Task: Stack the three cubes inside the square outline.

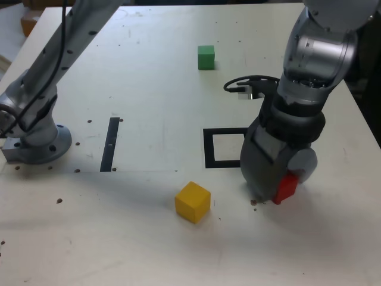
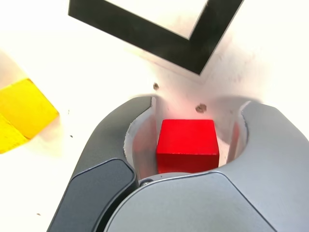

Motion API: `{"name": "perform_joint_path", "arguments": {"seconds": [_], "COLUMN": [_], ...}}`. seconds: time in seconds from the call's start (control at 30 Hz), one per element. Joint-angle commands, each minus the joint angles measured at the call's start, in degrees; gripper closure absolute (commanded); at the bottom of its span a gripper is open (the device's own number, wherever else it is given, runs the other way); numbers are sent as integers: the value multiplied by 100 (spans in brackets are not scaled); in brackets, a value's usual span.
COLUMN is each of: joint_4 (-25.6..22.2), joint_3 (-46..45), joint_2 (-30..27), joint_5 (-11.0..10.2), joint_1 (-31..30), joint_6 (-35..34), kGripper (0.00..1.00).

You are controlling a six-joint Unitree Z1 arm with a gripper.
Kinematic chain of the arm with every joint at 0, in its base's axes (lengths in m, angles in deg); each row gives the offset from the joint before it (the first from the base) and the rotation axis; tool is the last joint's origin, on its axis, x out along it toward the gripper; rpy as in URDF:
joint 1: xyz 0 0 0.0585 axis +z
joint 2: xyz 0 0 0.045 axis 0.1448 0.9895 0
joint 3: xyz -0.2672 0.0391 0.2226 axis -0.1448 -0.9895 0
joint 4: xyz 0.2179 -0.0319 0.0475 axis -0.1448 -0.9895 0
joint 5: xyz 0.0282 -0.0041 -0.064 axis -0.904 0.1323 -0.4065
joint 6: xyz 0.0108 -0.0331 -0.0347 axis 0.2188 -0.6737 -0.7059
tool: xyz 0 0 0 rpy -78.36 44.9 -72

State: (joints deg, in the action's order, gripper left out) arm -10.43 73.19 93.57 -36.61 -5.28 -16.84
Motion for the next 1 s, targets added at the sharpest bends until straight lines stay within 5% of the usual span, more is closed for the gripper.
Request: {"name": "perform_joint_path", "arguments": {"seconds": [0.0,0.23,0.53,0.97], "joint_4": [56,34,-310,-451], "joint_3": [22,15,68,-329], "joint_2": [20,-85,-428,-1056], "joint_5": [-2,-59,-92,-506], "joint_1": [-42,-80,-76,398], "joint_6": [7,131,567,2920], "kGripper": [57,77,83,83]}}
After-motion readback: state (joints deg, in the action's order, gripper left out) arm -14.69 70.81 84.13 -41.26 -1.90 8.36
